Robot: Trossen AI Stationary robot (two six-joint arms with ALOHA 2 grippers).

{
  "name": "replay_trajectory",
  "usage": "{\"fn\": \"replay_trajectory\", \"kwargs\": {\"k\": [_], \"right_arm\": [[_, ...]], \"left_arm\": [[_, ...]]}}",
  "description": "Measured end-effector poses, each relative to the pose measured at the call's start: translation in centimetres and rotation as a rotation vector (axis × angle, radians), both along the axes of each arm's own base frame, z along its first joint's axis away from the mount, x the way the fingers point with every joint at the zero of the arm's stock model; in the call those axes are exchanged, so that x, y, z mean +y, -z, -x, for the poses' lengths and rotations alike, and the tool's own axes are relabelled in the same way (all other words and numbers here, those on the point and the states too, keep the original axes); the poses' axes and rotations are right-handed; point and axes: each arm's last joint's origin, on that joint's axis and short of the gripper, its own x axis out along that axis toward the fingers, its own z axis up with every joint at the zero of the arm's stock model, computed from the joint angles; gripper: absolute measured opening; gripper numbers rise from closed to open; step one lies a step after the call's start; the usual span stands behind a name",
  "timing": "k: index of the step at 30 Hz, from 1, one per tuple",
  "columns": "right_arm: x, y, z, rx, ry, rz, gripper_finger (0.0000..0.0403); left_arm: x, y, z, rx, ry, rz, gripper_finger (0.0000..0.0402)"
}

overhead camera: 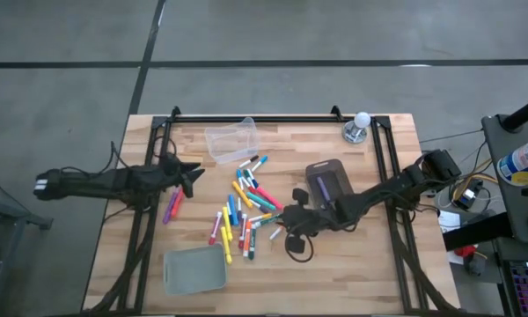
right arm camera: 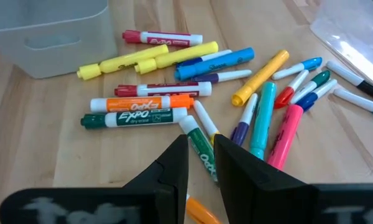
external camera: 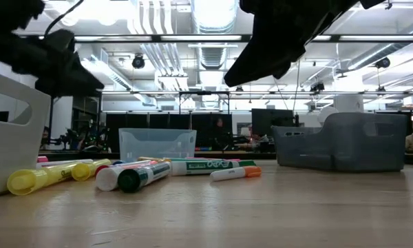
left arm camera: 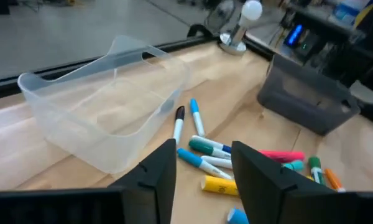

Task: Pick & Place Markers
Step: Put the red highlighter pen into the black bin

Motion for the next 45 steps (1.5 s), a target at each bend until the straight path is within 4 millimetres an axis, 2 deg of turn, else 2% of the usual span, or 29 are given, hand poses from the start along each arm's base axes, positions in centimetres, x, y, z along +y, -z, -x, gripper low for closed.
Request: {"fn": "replay_trajectory", "kwargs": {"k": [4, 8, 12, 17, 28, 35, 45], "right_arm": [[0.0, 0.0, 0.0, 0.0, 0.002, -0.001, 0.0069], [0.0, 0.0, 0.0, 0.0, 0.001, -0.003, 0.0073], [0.0, 0.0, 0.0, 0.0, 0.002, -0.002, 0.0074], [0.0, 0.0, 0.0, 0.0, 0.001, -0.002, 0.0067], [0.0, 0.0, 0.0, 0.001, 0.001, -0.002, 0.0068], [0.0, 0.0, 0.0, 0.001, 0.001, -0.002, 0.0064], [0.0, 0.0, 0.0, 0.0, 0.002, -0.002, 0.0059]], "left_arm": [[0.0, -1.4, -0.6, 0.167, -0.057, 0.069, 0.015], [0.1, -1.5, -0.6, 0.402, -0.179, 0.161, 0.0149], [0.0, -0.7, -1.0, 0.567, -0.264, 0.243, 0.0149], [-0.1, 0.8, -1.8, 0.685, -0.281, 0.29, 0.0149], [-0.2, 2.7, -2.6, 0.815, -0.326, 0.334, 0.0149], [-0.4, 4.3, -2.0, 0.842, -0.322, 0.415, 0.0149], [-0.4, 5.8, -2.2, 0.804, -0.218, 0.332, 0.0149]]}}
